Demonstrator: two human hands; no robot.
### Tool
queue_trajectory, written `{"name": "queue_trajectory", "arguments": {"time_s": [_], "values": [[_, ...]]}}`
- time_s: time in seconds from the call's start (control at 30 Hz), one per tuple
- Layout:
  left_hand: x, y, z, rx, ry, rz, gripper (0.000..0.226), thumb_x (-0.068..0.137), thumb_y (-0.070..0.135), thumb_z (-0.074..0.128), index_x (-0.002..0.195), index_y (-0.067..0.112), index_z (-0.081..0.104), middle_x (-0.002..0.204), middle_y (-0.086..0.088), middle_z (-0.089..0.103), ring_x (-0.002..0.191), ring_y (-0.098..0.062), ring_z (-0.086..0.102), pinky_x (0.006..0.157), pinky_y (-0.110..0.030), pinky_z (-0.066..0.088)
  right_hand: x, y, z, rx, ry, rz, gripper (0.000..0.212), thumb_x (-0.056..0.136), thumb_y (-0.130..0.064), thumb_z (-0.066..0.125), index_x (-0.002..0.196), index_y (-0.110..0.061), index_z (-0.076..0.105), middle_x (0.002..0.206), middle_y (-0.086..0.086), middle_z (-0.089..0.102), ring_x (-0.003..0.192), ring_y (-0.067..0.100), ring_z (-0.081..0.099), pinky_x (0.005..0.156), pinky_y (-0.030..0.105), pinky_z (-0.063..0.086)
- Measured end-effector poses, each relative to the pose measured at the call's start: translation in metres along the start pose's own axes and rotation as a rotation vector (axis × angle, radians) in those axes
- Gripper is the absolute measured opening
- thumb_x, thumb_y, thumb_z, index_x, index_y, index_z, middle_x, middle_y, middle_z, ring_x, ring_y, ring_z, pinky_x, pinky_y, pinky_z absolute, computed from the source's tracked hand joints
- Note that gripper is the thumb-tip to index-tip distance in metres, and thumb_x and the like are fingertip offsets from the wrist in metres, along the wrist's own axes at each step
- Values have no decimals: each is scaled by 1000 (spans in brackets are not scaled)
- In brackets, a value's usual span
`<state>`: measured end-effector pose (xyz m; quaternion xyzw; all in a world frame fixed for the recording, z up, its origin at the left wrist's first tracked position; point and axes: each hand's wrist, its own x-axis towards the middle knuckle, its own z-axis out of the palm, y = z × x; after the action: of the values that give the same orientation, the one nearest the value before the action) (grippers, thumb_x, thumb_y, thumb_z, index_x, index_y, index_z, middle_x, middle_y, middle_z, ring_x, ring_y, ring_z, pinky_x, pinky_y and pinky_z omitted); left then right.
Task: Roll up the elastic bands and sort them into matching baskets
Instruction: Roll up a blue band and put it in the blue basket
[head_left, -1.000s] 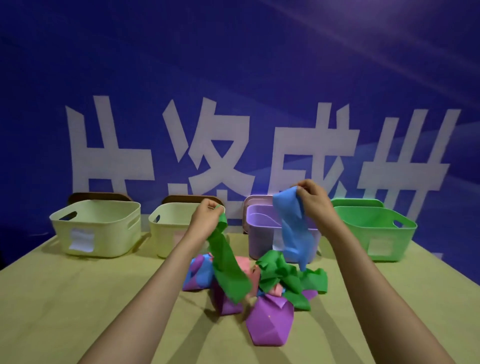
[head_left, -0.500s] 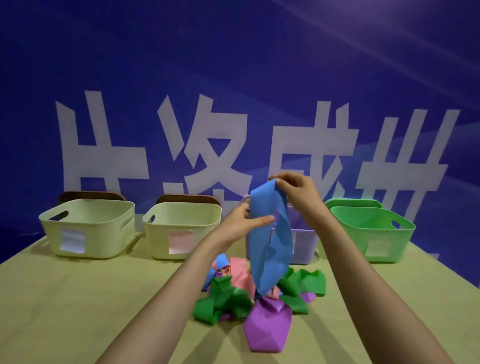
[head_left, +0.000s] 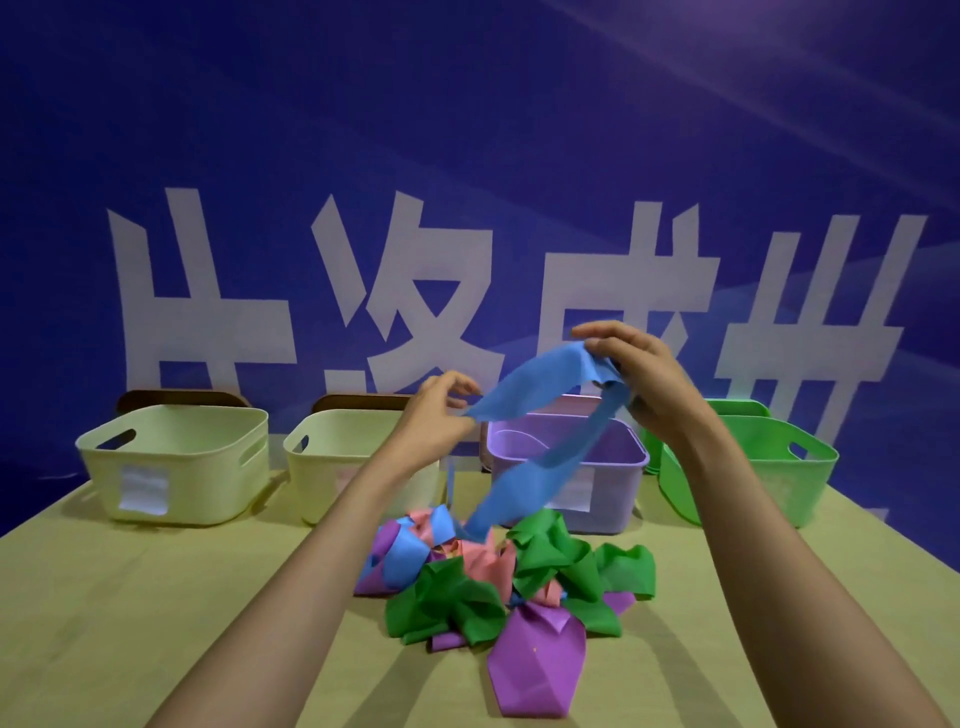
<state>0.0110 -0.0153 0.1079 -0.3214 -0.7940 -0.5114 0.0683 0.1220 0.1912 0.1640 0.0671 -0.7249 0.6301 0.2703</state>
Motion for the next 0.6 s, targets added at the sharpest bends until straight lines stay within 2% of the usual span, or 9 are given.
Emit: {"name": "queue_trajectory", "arguments": {"time_s": [0.07, 0.13, 0.2, 0.27, 0.33, 0.43, 0.5, 0.6], "values": [[2, -6, -2, -54, 36, -70, 16, 83, 11, 67, 98, 10, 63, 101, -7, 66, 91, -19, 61, 81, -33, 48, -1, -3, -4, 127, -46, 24, 20, 95, -5, 51, 98, -14, 68, 86, -4, 70, 73, 6, 63, 61, 18, 50], [1, -10, 0, -44, 51, -138, 16, 87, 23, 67, 94, 9, 67, 93, -10, 69, 84, -21, 61, 76, -35, 48, -3, -3, -5, 161, -69, 40, 19, 95, -7, 51, 101, -13, 67, 89, -4, 70, 73, 6, 63, 62, 18, 52], [-1, -10, 2, -105, 17, -184, 16, 87, 25, 66, 92, 9, 69, 92, -15, 70, 83, -23, 62, 74, -35, 47, -6, -3, -4, 180, -74, 48, 20, 96, -7, 50, 103, -15, 67, 91, -4, 70, 74, 7, 63, 62, 18, 51], [-4, -3, 3, -325, -34, -233, 11, 90, 15, 62, 95, 7, 66, 88, -15, 68, 79, -23, 62, 71, -32, 46, -7, -2, -4, 227, -80, 45, 22, 95, -6, 49, 105, -16, 67, 94, -3, 70, 77, 8, 64, 63, 18, 51], [-6, 4, 2, -622, -123, -257, 11, 93, 7, 54, 99, 6, 63, 77, -6, 65, 66, -17, 59, 65, -28, 46, -9, -1, -5, 298, -90, 58, 25, 92, -5, 52, 109, -17, 66, 101, -2, 69, 82, 8, 65, 66, 20, 52], [-11, 14, 0, -914, -273, -285, 11, 95, 9, 50, 92, 10, 61, 64, 1, 56, 49, -8, 48, 54, -19, 44, -12, -1, -8, 348, -78, 97, 33, 83, -13, 60, 114, -21, 65, 99, -2, 69, 79, 10, 65, 61, 21, 52], [-12, 17, 1, -965, -295, -358, 12, 94, 18, 54, 88, 12, 62, 64, 2, 52, 46, -6, 43, 49, -16, 41, -12, -1, -11, 409, -31, 121, 31, 83, -17, 59, 113, -22, 64, 95, -3, 70, 75, 9, 65, 59, 21, 52], [-8, 12, 9, -754, -223, -373, 17, 94, 22, 55, 90, 9, 66, 65, 0, 60, 47, -7, 52, 49, -18, 45, -14, 0, -12, 506, 10, 135, 24, 91, -14, 53, 110, -23, 65, 94, -4, 71, 79, 8, 65, 65, 22, 54]]}}
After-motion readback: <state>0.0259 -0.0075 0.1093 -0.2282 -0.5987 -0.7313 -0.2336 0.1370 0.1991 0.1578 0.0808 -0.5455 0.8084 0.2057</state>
